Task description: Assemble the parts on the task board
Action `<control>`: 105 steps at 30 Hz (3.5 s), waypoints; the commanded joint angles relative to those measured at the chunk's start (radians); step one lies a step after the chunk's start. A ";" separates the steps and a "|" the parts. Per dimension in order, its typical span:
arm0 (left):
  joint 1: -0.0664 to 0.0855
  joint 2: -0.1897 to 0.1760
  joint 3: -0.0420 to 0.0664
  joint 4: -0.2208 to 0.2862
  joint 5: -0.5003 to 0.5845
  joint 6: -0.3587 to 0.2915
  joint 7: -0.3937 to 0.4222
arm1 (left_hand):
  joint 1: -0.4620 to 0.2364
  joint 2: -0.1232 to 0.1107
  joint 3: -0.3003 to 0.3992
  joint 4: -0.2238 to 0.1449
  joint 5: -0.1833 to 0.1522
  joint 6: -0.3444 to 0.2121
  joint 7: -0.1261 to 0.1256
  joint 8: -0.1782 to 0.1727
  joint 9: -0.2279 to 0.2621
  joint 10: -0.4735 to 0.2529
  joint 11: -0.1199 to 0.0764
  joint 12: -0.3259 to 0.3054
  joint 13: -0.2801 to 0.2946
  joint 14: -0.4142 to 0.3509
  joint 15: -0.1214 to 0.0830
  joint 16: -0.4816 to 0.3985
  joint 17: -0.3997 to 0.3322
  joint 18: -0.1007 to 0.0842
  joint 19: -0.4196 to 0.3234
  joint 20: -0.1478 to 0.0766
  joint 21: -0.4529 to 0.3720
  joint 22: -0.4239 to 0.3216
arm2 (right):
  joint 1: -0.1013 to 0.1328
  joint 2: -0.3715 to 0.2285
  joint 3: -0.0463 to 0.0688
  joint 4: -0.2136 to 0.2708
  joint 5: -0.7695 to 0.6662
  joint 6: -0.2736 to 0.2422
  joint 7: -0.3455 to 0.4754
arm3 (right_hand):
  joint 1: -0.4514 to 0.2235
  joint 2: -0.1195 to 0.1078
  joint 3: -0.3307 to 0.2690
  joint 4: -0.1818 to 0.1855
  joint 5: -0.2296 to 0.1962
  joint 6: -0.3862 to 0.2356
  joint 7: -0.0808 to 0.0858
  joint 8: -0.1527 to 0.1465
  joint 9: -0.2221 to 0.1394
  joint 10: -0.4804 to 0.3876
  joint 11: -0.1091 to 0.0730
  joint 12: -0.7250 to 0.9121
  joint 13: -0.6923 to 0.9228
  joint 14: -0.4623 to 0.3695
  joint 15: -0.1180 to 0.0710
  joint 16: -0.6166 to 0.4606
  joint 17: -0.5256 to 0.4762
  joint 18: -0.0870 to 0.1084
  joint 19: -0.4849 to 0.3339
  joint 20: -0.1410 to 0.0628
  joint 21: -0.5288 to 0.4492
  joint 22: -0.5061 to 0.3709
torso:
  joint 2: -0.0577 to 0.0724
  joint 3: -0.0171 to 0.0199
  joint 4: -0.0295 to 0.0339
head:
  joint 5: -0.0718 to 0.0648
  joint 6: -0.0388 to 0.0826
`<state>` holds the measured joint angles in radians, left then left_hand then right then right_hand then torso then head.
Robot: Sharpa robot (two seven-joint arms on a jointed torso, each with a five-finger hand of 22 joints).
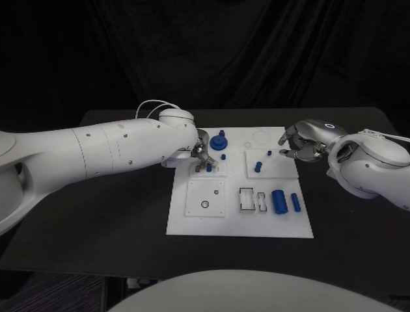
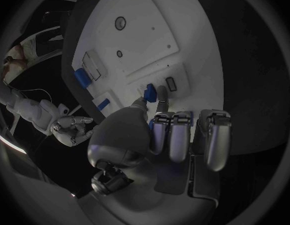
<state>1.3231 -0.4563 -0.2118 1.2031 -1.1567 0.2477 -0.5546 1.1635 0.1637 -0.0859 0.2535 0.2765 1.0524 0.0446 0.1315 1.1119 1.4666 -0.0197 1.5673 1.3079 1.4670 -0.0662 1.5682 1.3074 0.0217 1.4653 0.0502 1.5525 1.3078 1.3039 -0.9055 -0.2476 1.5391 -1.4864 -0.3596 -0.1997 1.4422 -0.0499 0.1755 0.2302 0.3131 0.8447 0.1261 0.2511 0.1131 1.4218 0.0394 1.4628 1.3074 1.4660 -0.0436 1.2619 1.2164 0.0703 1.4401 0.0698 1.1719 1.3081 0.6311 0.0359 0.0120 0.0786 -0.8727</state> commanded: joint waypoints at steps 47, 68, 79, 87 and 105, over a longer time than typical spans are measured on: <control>-0.009 -0.067 0.001 0.098 0.065 -0.199 0.030 | -0.096 -0.227 0.685 -0.166 0.077 0.007 -0.019 0.056 0.093 0.104 -0.023 0.004 0.263 0.104 -0.021 0.003 0.263 -0.009 0.075 -0.024 -0.027 0.246 | -0.001 0.005 0.001 -0.015 0.009 0.015 -0.038 | 0.003 0.005 0.009 -0.003 0.010 0.014 0.000 0.008 -0.003 -0.014 0.000 -0.013 0.062 0.026 0.007 -0.021 -0.017 0.026 -0.021 -0.001 -0.040 0.067 | 0.000 -0.0011 0.0010 | 0.002 0.000; -0.095 -0.207 0.000 0.286 -0.243 -0.719 0.098 | -0.120 -0.237 0.700 -0.164 0.037 0.011 -0.020 0.061 0.099 0.104 -0.023 0.004 0.263 0.104 -0.021 0.003 0.263 -0.010 0.078 -0.023 -0.023 0.248 | -0.001 -0.025 0.000 -0.001 0.010 -0.010 -0.046 | 0.001 -0.002 0.010 -0.004 0.011 0.008 0.002 0.004 -0.007 -0.018 0.001 -0.016 0.058 0.023 0.007 -0.026 -0.023 0.026 -0.023 -0.001 -0.047 0.064 | 0.000 -0.0003 0.0006 | 0.014 0.000; -0.184 -0.207 0.000 0.288 -0.359 -0.865 0.098 | -0.127 -0.244 0.706 -0.157 0.025 0.026 -0.025 0.064 0.100 0.104 -0.027 0.004 0.263 0.104 -0.025 0.003 0.263 -0.011 0.082 -0.026 -0.019 0.249 | -0.001 -0.034 0.000 0.007 0.010 -0.021 -0.050 | 0.001 -0.003 0.010 -0.004 0.011 0.006 0.002 0.003 -0.008 -0.018 0.001 -0.016 0.058 0.023 0.008 -0.027 -0.023 0.026 -0.023 -0.001 -0.048 0.064 | -0.006 0.0043 0.0119 | -0.003 0.000; -0.216 -0.193 0.001 0.277 -0.369 -0.897 0.106 | -0.134 -0.245 0.709 -0.146 0.011 0.032 -0.026 0.064 0.099 0.104 -0.029 0.004 0.263 0.104 -0.027 0.003 0.263 -0.012 0.083 -0.028 -0.018 0.250 | -0.001 -0.036 0.000 0.008 0.010 -0.026 -0.051 | 0.001 -0.004 0.010 -0.004 0.011 0.006 0.002 0.003 -0.008 -0.018 0.001 -0.016 0.058 0.023 0.008 -0.026 -0.022 0.026 -0.023 -0.001 -0.048 0.064 | -0.013 0.0075 0.0137 | -0.009 0.000; -0.227 -0.175 0.001 0.245 -0.371 -0.884 0.101 | -0.160 -0.243 0.685 -0.104 -0.020 0.045 -0.028 0.063 0.098 0.104 -0.030 0.004 0.263 0.104 -0.029 0.003 0.263 -0.011 0.083 -0.031 -0.019 0.249 | -0.002 -0.033 0.000 0.003 0.015 -0.026 -0.049 | 0.000 -0.004 0.010 -0.003 0.011 0.007 0.002 0.003 -0.009 -0.018 0.001 -0.016 0.058 0.023 0.008 -0.025 -0.021 0.026 -0.023 -0.001 -0.048 0.064 | -0.017 0.0102 0.0147 | -0.011 0.000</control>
<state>1.0973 -0.6341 -0.2120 1.4497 -1.5219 -0.6236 -0.4676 1.0137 -0.0821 0.5976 0.1439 0.2608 1.0937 0.0144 0.1896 1.2107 1.4644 -0.0432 1.5673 1.3079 1.4670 -0.0876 1.5681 1.3074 0.0219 1.4670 0.0272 1.5280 1.3073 1.3039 -0.9383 -0.2477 1.5417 -1.4705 -0.3714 -0.2334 1.4422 -0.0499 0.1781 0.2275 0.3210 0.8517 0.1260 0.2555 0.1061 1.4111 0.0429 1.4517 1.3080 1.4660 -0.0436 1.2393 1.1951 0.0864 1.4259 0.0697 1.1306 1.3076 0.6135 0.0463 0.0271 0.0680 -0.8727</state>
